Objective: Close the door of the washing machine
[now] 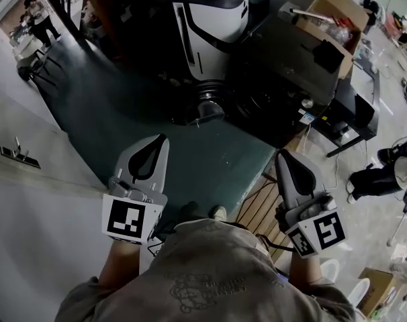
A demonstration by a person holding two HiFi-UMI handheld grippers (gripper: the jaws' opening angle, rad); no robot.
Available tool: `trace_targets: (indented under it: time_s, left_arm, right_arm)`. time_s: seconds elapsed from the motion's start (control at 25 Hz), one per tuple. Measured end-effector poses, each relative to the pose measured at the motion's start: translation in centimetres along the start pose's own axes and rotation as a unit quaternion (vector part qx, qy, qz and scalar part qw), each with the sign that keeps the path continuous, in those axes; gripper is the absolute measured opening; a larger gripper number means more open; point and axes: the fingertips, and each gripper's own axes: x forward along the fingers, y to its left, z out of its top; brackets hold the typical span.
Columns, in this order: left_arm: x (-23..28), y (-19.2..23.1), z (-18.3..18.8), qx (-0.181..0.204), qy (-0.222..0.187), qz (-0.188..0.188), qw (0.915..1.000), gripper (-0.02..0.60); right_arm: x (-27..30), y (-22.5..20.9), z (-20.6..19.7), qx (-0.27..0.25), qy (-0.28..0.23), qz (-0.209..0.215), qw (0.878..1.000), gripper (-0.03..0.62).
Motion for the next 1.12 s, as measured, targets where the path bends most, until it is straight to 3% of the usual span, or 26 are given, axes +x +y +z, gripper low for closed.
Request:
trace_targets:
  time_s: [0.16,0.2,0.28,0.52,0.68,1.12]
  left_arm:
    - [-0.7,0.4,-0.2,-0.001,0.003,0.011,0.9999,0.000]
    - [-0.9,0.7,-0.1,0.000,0.003,0.014,0.9999,0.000]
    - [-1.3,1.3,-0.1,0.002,0.001,0.022,0.9997,0.000]
    - [-0.9,3.1,-0.9,0.000,-0.003,0.031,0.9995,0.000]
    - [0.9,4.5,-1.5,-0.006,-0.005,0.028,0.9996,0.000]
    - [9.5,11.2,-5.8,-0.019,0.028,0.013,0.9993,0.000]
  right_arm:
    - [0.0,-1.2,0.2,0.006,-0.010,-0.030,0.999,0.029]
    - [0.0,-1.5,0.7,0.002,-0.019,-0.044,0.999,0.055]
    - [0.4,-1.8,1.5,-0.007,-0.032,-0.062,0.998,0.245]
    - [2.8,-1.7,1.0,0.005,-0.028,-0.048,0.998,0.250]
    - [4.8,-2.4,-0.4,0.044,-0.009,-0.041,0.998,0.242]
    - [14.5,-6.2,-3.9,0.073,0.052,-0.054,0.994,0.236]
